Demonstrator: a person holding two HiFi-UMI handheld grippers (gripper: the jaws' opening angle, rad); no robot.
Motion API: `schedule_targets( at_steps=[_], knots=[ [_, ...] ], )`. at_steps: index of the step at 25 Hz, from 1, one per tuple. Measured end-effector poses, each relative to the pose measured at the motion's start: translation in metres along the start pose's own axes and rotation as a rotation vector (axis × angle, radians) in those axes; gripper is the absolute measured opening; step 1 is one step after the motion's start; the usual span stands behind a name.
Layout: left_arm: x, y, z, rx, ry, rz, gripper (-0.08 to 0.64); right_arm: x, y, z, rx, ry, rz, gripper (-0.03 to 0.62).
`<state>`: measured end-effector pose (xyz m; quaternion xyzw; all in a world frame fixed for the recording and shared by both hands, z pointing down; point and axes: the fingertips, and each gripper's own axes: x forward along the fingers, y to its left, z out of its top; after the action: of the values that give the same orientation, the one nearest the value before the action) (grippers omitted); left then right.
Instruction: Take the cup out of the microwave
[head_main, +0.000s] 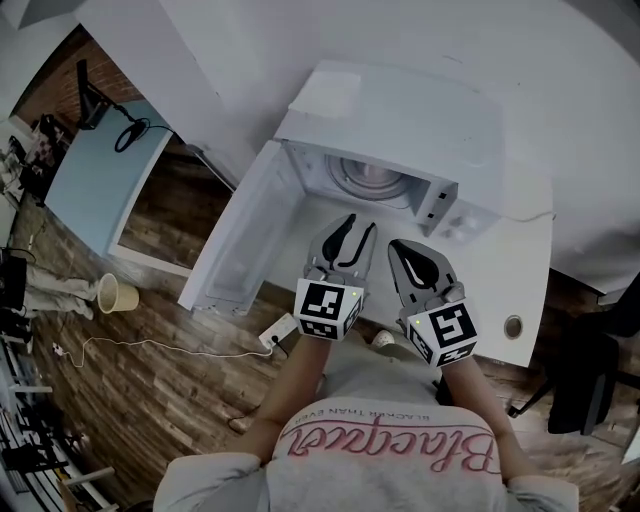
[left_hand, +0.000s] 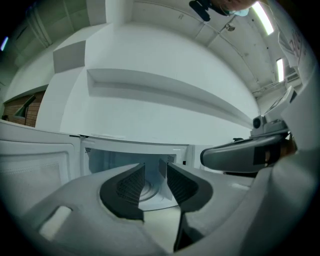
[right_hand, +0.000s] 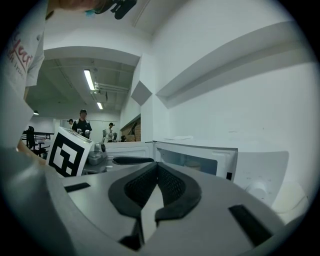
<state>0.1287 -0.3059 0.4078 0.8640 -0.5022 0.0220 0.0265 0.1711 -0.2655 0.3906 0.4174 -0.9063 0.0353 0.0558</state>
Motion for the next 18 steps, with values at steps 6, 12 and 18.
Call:
schedule_targets(
  at_steps=[6,12,18],
  knots=[
    [0.0,0.003,-0.005,-0.013,-0.015,0.05,0.123,-0.004,-0.001,-0.002,-0.003,-0.004,0.03,0.011],
    [0.011,0.009,-0.015,-0.007,-0.005,0.084,0.121,-0.003,-0.005,-0.006,0.006,0.001,0.043,0.011],
    [0.031,0.017,-0.024,0.014,0.002,0.076,0.121,0.004,-0.005,-0.011,-0.003,0.011,0.061,0.011]
  ],
)
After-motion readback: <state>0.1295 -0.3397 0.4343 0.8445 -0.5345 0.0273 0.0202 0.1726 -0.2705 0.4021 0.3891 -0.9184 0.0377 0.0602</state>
